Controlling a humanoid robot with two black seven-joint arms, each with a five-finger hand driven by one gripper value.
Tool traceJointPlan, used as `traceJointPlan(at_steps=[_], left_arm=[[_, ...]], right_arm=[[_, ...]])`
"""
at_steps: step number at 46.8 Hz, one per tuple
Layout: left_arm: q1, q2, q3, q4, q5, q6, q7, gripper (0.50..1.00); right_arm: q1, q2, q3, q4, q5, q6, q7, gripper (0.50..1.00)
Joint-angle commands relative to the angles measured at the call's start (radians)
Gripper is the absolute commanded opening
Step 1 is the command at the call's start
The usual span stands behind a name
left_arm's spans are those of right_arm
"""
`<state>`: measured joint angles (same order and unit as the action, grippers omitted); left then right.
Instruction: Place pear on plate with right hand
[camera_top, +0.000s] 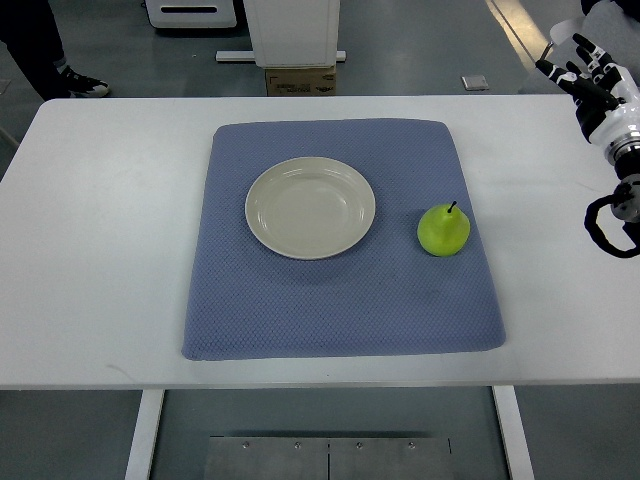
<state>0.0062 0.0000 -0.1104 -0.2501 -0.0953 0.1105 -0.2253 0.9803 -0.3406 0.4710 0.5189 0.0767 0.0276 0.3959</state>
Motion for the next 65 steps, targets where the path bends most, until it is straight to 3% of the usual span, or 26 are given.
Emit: traceJointPlan(at_steps=[1,17,26,40,53,58,65], left_arm=[[0.000,0.000,0.000,0.000,0.000,0.000,0.000,1.000],[0.000,0.000,0.000,0.000,0.000,0.000,0.000,1.000],[0.000,0.000,0.000,0.000,0.000,0.000,0.000,1.000],[0.000,0.000,0.000,0.000,0.000,0.000,0.000,1.000],[0.000,0.000,0.000,0.000,0.000,0.000,0.000,1.000],[0.000,0.000,0.000,0.000,0.000,0.000,0.000,1.000],[0.000,0.000,0.000,0.000,0.000,0.000,0.000,1.000]], right_arm=[[0.009,-0.002,0.000,0.000,0.000,-0.009,0.006,1.000],[-0.032,0.020,0.000,-0.022,0.003,-0.014,-0.005,1.000],[-0.068,0.031,-0.008,-0.019,-0.002,0.032,0.015,1.000],[-0.058,0.008,-0.014,0.003,-0.102,0.271,0.021,1.000],[-0.068,-0.112,-0.066,0.056,-0.250,0.396,0.066,1.000],[-0.071,-0.176,-0.120,0.122,-0.250,0.405,0.072,1.000],[-0.146,-0.359,-0.130,0.375,-0.252,0.405,0.075,1.000]])
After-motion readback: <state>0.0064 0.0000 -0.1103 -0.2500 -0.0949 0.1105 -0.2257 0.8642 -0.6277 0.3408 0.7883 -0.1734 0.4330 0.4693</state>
